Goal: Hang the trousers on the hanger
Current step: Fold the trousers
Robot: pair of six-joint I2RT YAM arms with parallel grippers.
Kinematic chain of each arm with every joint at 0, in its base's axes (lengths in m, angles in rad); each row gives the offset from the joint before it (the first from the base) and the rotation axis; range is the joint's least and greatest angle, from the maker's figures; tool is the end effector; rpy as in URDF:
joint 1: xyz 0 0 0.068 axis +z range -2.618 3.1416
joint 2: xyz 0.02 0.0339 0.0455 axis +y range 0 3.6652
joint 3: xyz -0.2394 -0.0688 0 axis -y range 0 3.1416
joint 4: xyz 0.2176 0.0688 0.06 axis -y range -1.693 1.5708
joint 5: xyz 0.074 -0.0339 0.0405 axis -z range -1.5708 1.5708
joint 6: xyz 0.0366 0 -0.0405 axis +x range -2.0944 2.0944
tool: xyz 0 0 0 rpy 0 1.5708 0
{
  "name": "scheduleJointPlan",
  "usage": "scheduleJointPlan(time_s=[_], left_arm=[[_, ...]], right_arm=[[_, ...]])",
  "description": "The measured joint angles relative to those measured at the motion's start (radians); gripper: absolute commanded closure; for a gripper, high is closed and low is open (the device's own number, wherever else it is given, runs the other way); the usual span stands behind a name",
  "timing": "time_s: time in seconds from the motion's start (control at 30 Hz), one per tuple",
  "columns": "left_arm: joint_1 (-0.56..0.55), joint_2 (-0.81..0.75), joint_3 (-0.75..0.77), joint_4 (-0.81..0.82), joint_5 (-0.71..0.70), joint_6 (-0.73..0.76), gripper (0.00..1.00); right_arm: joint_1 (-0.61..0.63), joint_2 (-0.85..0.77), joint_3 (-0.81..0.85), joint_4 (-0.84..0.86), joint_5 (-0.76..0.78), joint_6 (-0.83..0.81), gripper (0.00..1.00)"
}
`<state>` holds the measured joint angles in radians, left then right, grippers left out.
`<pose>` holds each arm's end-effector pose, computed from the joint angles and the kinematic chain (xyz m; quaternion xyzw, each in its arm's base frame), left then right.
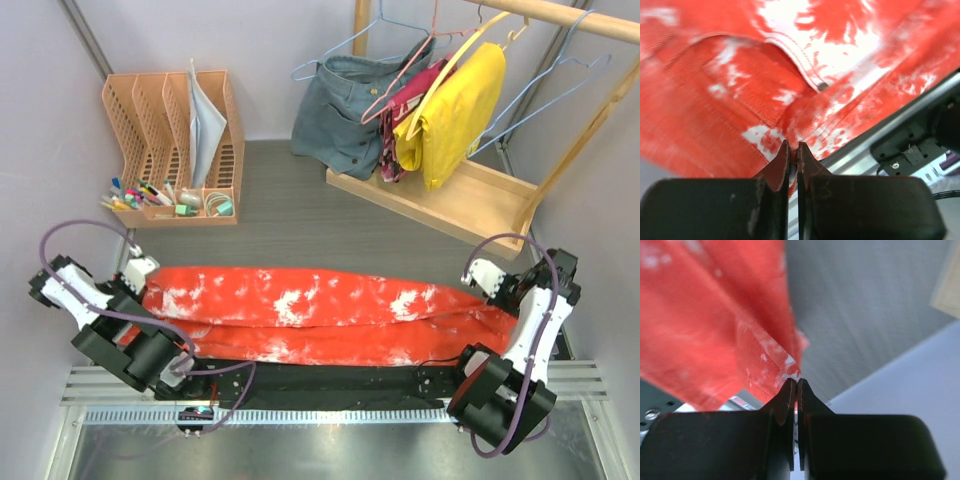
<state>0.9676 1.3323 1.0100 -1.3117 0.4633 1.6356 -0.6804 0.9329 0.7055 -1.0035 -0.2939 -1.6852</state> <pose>0.1168 0.1407 0.2276 0.3121 0.9214 -0.0907 0.2130 0.1150 -0.0794 0.2124 -0.4912 0.8426 -0.1003 0.1969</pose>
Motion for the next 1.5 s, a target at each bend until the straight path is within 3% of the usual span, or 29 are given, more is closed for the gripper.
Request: scheduleJointPlan(time_s=[0.13,0.3,0.53,0.8,1.2,1.5], left_arm=[[0.015,0.036,-0.126,0.087,-0.085,0.04,1.0],[-0.014,0.045,-0.179,0.187,-0.135,0.015,1.0],[-0.14,0.139,-0.22,0.309,-0.243,-0.183,1.0],[-0.26,0.327,-0.065,0.228,-0.285,-0.49,1.0],[-0.354,0.493,0.181,0.227,-0.239,-0.79,1.0],[-0.373,0.524,0.51,0.086,-0.113,-0.849,1.0]], right_arm=[[-0.007,-0.019,-0.077,-0.059,0.057,-0.096,0.99],[-0.007,-0.047,-0.228,-0.029,0.122,-0.172,0.99],[0.003,0.0,-0.264,0.093,0.145,-0.193,0.99],[0.105,0.42,-0.01,0.131,0.207,-0.006,0.99],[0.312,0.564,0.09,0.344,0.307,0.19,0.99],[0.283,0.608,0.254,0.341,0.156,0.223,0.99]])
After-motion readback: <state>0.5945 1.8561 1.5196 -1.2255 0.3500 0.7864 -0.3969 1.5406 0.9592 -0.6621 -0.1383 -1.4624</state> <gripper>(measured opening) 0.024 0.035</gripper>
